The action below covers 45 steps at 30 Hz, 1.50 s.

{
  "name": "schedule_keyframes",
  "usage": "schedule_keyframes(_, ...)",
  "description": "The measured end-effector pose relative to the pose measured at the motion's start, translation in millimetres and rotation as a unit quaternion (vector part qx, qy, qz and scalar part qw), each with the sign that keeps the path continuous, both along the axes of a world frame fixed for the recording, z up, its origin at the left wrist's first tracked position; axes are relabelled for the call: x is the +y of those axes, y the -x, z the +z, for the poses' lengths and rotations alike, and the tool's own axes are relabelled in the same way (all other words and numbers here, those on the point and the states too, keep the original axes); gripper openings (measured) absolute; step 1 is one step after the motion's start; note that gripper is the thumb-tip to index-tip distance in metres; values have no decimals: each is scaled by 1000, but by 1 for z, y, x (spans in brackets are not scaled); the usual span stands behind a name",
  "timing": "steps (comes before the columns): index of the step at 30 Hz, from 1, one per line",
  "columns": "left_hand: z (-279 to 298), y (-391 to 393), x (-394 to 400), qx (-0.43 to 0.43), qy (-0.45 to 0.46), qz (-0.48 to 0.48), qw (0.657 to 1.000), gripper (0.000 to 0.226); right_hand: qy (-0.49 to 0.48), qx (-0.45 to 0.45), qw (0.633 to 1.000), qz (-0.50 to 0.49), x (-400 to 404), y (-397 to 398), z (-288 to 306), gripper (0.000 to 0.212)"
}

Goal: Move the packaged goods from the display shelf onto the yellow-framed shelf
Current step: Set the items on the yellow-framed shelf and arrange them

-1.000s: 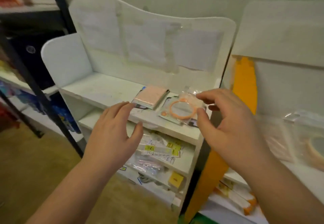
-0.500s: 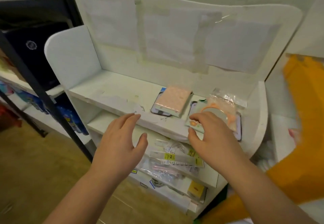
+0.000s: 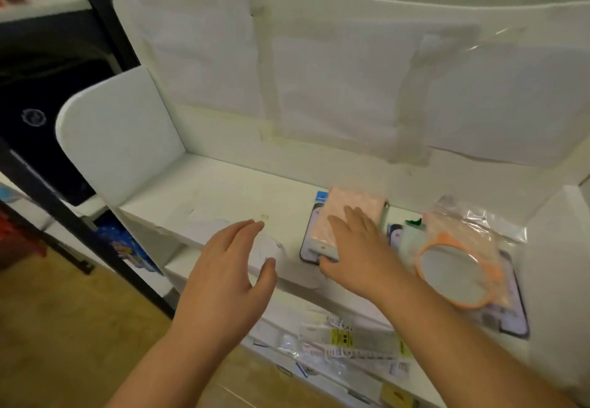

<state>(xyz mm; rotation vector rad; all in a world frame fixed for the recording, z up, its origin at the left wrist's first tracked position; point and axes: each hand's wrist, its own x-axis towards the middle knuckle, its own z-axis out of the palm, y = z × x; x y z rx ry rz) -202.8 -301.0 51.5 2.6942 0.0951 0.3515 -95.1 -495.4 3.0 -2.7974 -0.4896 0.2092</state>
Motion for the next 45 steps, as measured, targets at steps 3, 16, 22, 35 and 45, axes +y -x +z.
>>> schedule_keyframes(3, -9, -23, 17, 11, 6, -32, 999, 56, 34, 25, 999, -23, 5, -11, -10, 86)
schedule_keyframes(16, -39, -100, 56, 47, 28, -183, 982, 54, 39, -91, 991, -88, 20, 23, -19, 59)
schedule_keyframes(22, -50, -120, 48, 67, 55, -225, 970, 53, -152, -131, 954, -224, 15, 35, -17, 43)
schedule_keyframes(35, -81, -142, -45, 162, -20, -222, 961, 109, -721, -67, 456, -517, 36, 64, 24, 36)
schedule_keyframes(45, -68, -183, 2, 215, 82, -223, 947, 67, -776, -59, 392, -491, 42, 68, 34, 27)
